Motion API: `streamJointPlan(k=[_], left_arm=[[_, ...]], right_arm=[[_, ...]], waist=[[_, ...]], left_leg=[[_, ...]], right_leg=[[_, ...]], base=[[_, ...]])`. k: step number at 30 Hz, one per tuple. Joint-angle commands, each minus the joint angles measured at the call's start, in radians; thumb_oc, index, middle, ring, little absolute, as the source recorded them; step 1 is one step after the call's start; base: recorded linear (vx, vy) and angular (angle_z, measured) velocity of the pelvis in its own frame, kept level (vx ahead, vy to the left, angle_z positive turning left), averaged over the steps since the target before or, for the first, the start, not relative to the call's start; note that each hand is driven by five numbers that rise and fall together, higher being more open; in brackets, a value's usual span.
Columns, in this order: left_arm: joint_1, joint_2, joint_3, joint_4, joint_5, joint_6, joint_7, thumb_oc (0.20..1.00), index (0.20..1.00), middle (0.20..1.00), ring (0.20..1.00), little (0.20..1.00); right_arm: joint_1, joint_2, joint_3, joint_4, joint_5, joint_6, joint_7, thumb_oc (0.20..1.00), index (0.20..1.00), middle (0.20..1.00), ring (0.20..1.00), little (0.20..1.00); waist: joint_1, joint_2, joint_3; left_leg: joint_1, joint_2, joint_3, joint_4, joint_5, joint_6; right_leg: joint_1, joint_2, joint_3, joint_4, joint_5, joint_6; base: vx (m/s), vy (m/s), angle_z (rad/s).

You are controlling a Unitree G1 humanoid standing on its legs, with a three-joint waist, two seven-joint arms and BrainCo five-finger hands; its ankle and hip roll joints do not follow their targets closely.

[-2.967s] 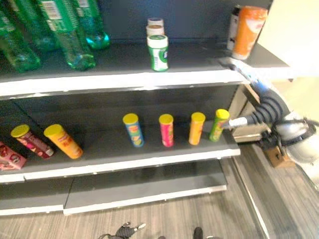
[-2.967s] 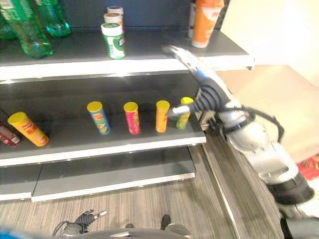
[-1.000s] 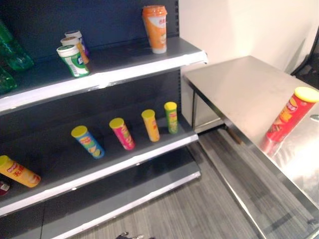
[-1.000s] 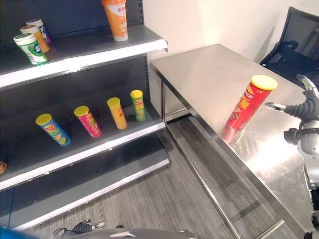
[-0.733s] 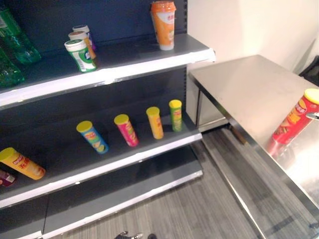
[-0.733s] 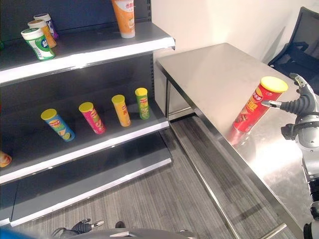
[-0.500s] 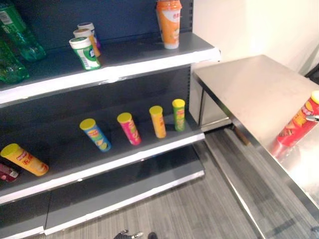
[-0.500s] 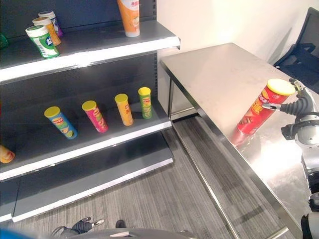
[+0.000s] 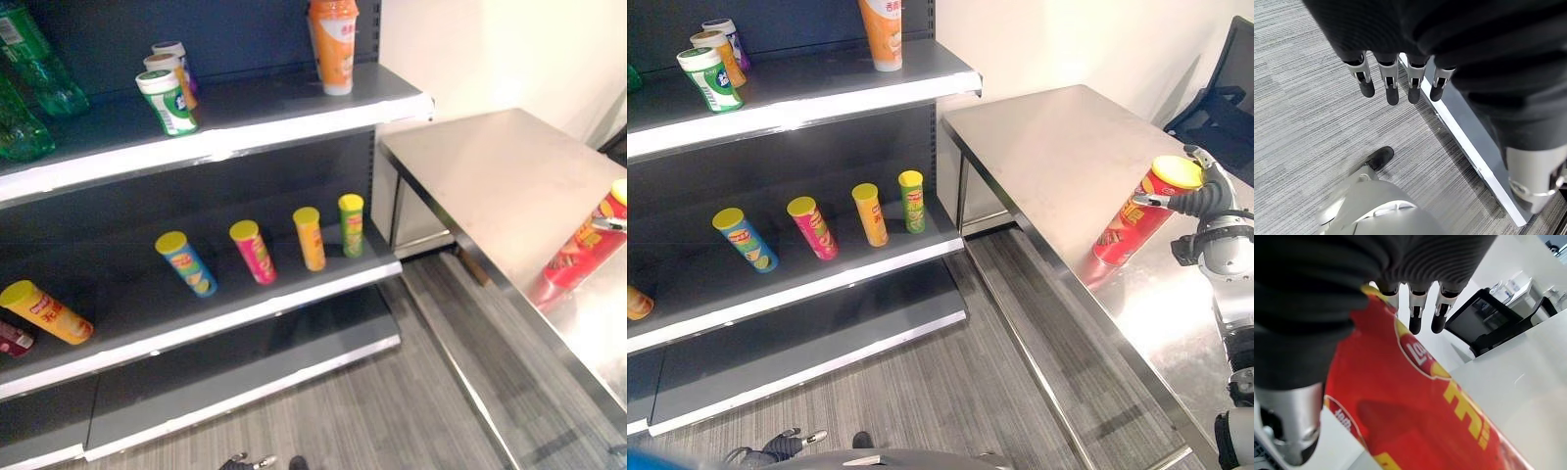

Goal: Put the goods on the table back onto the shelves and tidy them up.

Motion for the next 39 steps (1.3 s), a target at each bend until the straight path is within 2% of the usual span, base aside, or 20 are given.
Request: streamJointPlan(k=[1, 3, 4, 5, 11, 16, 20, 21, 24, 27, 32, 34, 36, 37, 38, 39], left_arm=[[-0.052, 0.073, -0.003, 0.011, -0.032, -0.018, -0.008, 1.0, 1.0, 1.0, 1.0, 1.0], [-0.055, 0.076, -0.006, 0.011, -0.032, -0.02, -0.008, 1.0, 1.0, 1.0, 1.0, 1.0], [-0.058, 0.08, -0.009, 0.01, -0.032, -0.021, -0.012, 1.0, 1.0, 1.0, 1.0, 1.0], [-0.059, 0.081, -0.011, 0.01, -0.033, -0.023, -0.014, 1.0, 1.0, 1.0, 1.0, 1.0], [-0.055, 0.081, -0.007, 0.012, -0.035, -0.023, -0.016, 1.0, 1.0, 1.0, 1.0, 1.0], [-0.055, 0.08, 0.015, 0.014, -0.033, -0.02, -0.012, 1.0, 1.0, 1.0, 1.0, 1.0], [-0.065, 0.072, 0.039, 0.015, -0.024, -0.023, -0.003, 1.0, 1.0, 1.0, 1.0, 1.0], [-0.072, 0.066, 0.048, 0.015, -0.014, -0.021, 0.003, 1.0, 1.0, 1.0, 1.0, 1.0], [-0.077, 0.057, 0.055, 0.018, -0.007, -0.02, 0.009, 1.0, 1.0, 1.0, 1.0, 1.0], [-0.085, 0.053, 0.06, 0.018, -0.001, -0.024, 0.012, 1.0, 1.0, 1.0, 1.0, 1.0], [-0.09, 0.054, 0.073, 0.016, 0.005, -0.027, 0.018, 1.0, 1.0, 1.0, 1.0, 1.0], [-0.089, 0.06, 0.078, 0.017, 0.021, -0.032, 0.019, 1.0, 1.0, 1.0, 1.0, 1.0], [-0.088, 0.064, 0.07, 0.014, 0.036, -0.035, 0.019, 1.0, 1.0, 1.0, 1.0, 1.0], [-0.096, 0.071, 0.065, 0.008, 0.04, -0.037, 0.016, 1.0, 1.0, 1.0, 1.0, 1.0], [-0.101, 0.074, 0.063, 0.003, 0.038, -0.039, 0.015, 1.0, 1.0, 1.0, 1.0, 1.0], [-0.102, 0.073, 0.061, 0.001, 0.036, -0.04, 0.015, 1.0, 1.0, 1.0, 1.0, 1.0]], right_arm=[[-0.106, -0.05, 0.059, 0.02, 0.038, -0.024, 0.007, 1.0, 1.0, 1.0, 1.0, 1.0], [-0.128, -0.058, 0.103, 0.057, 0.035, -0.014, 0.034, 1.0, 1.0, 1.0, 1.0, 1.0], [-0.153, -0.068, 0.14, 0.089, 0.035, -0.006, 0.054, 0.31, 0.31, 0.31, 0.31, 0.31], [-0.162, -0.069, 0.152, 0.101, 0.041, -0.003, 0.063, 0.2, 0.2, 0.2, 0.2, 0.2], [-0.166, -0.075, 0.158, 0.099, 0.021, 0.0, 0.059, 0.2, 0.2, 0.2, 0.2, 0.2], [-0.08, -0.072, 0.053, -0.045, 0.013, -0.018, 0.023, 0.2, 0.2, 0.2, 0.2, 0.2], [0.032, -0.061, -0.071, -0.236, -0.013, -0.047, 0.001, 0.2, 0.2, 0.2, 0.2, 0.2], [0.089, -0.049, -0.124, -0.333, -0.042, -0.061, -0.003, 0.2, 0.2, 0.2, 0.2, 0.2], [0.145, -0.024, -0.176, -0.431, -0.063, -0.068, -0.007, 0.2, 0.2, 0.2, 0.2, 0.2], [0.182, 0.005, -0.206, -0.509, -0.084, -0.073, -0.003, 0.2, 0.2, 0.2, 0.2, 0.2], [0.202, 0.052, -0.204, -0.606, -0.111, -0.071, 0.011, 0.2, 0.2, 0.2, 0.2, 0.2], [0.202, 0.064, -0.196, -0.653, -0.13, -0.072, 0.017, 0.2, 0.2, 0.2, 0.2, 0.2], [0.193, 0.069, -0.19, -0.703, -0.135, -0.084, 0.021, 0.2, 0.2, 0.2, 0.2, 0.2], [0.193, 0.063, -0.186, -0.726, -0.142, -0.089, 0.026, 0.2, 0.2, 0.2, 0.2, 0.2], [0.199, 0.056, -0.188, -0.738, -0.146, -0.09, 0.035, 0.2, 0.2, 0.2, 0.2, 0.2], [0.203, 0.054, -0.191, -0.744, -0.145, -0.091, 0.038, 0.2, 0.2, 0.2, 0.2, 0.2]], waist=[[0.023, -0.072, 0.007], [0.026, -0.075, 0.009], [0.026, -0.076, 0.01], [0.026, -0.077, 0.01], [0.021, -0.073, 0.012], [0.014, -0.072, 0.013], [0.006, -0.073, 0.013], [0.005, -0.074, 0.01], [0.005, -0.076, 0.007], [0.005, -0.076, 0.006], [0.009, -0.072, 0.01], [0.013, -0.066, 0.017], [0.012, -0.057, 0.041], [0.004, -0.056, 0.056], [-0.007, -0.054, 0.061], [-0.013, -0.054, 0.059]], left_leg=[[0.101, -0.017, 0.039, 0.008, -0.162, -0.026], [0.099, -0.017, 0.037, 0.008, -0.16, -0.027], [0.099, -0.016, 0.038, 0.008, -0.159, -0.028], [0.098, -0.015, 0.037, 0.008, -0.158, -0.028], [0.097, -0.016, 0.036, 0.008, -0.158, -0.028], [0.097, -0.016, 0.039, 0.008, -0.162, -0.025], [0.094, -0.019, 0.036, 0.008, -0.167, -0.02], [0.09, -0.025, 0.033, 0.008, -0.173, -0.015], [0.085, -0.036, 0.026, 0.008, -0.184, -0.004], [0.078, -0.056, 0.017, 0.008, -0.196, 0.013], [0.065, -0.116, 0.0, 0.008, -0.226, 0.06], [0.058, -0.157, -0.017, 0.008, -0.246, 0.091], [0.056, -0.176, -0.032, 0.008, -0.252, 0.108], [0.047, -0.177, -0.045, 0.008, -0.251, 0.11], [0.034, -0.175, -0.046, 0.008, -0.241, 0.114], [0.027, -0.174, -0.05, 0.008, -0.235, 0.114]], right_leg=[[0.013, 0.056, 0.052, 0.017, -0.155, -0.07], [0.012, 0.056, 0.051, 0.017, -0.153, -0.07], [0.012, 0.056, 0.051, 0.017, -0.154, -0.071], [0.01, 0.056, 0.05, 0.017, -0.154, -0.072], [0.007, 0.055, 0.054, 0.017, -0.153, -0.07], [0.006, 0.052, 0.055, 0.017, -0.15, -0.067], [0.003, 0.049, 0.054, 0.017, -0.147, -0.062], [0.001, 0.043, 0.051, 0.017, -0.142, -0.057], [-0.003, 0.032, 0.047, 0.017, -0.134, -0.049], [-0.009, 0.012, 0.045, 0.017, -0.115, -0.033], [-0.035, -0.047, 0.063, 0.017, -0.058, 0.006], [-0.068, -0.096, 0.081, 0.08, -0.042, 0.025], [-0.109, -0.125, 0.092, 0.185, -0.044, 0.018], [-0.145, -0.111, 0.132, 0.241, -0.058, 0.011], [-0.176, -0.076, 0.175, 0.244, -0.079, -0.011], [-0.194, -0.043, 0.215, 0.232, -0.096, -0.017]], base=[[0.0, 0.0, 0.0], [0.0, 0.0, 0.0], [0.0, 0.0, 0.0], [0.0, 0.0, 0.0], [0.0, 0.0, 0.0], [0.0, 0.014, 0.0], [0.01, 0.06, 0.0], [0.02, 0.103, 0.0], [0.02, 0.156, 0.02], [0.02, 0.21, 0.13], [0.01, 0.302, 0.1], [-0.01, 0.453, 0.13], [-0.05, 0.311, 0.12], [-0.11, 0.111, 0.28], [-0.11, 0.06, 0.49], [-0.06, -0.01, 0.57]])
